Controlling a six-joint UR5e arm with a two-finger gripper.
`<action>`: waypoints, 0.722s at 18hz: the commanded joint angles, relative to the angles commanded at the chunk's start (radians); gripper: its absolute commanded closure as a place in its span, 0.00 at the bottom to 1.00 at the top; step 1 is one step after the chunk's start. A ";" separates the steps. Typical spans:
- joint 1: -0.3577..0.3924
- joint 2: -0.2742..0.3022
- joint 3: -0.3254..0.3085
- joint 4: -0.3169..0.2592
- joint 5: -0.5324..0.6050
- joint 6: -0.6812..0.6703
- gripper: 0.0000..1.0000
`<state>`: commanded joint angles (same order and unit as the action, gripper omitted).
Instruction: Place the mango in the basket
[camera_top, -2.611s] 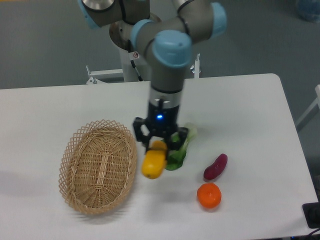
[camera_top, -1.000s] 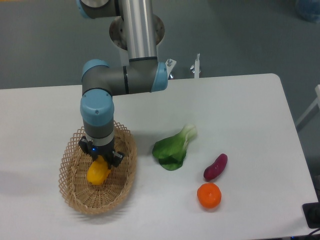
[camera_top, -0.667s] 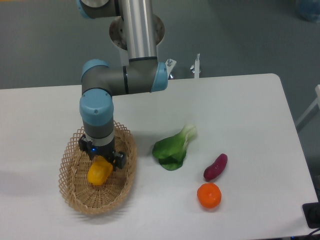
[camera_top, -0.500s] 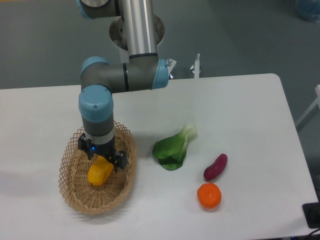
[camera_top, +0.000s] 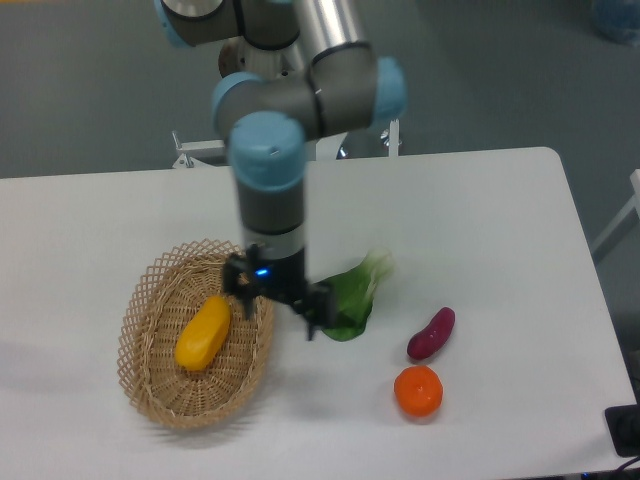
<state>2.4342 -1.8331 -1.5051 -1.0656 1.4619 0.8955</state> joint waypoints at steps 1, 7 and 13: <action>0.023 0.000 0.014 -0.048 -0.006 0.041 0.00; 0.183 0.032 0.010 -0.181 -0.012 0.371 0.00; 0.261 0.054 0.006 -0.206 -0.017 0.450 0.00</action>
<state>2.6951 -1.7794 -1.4987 -1.2717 1.4450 1.3453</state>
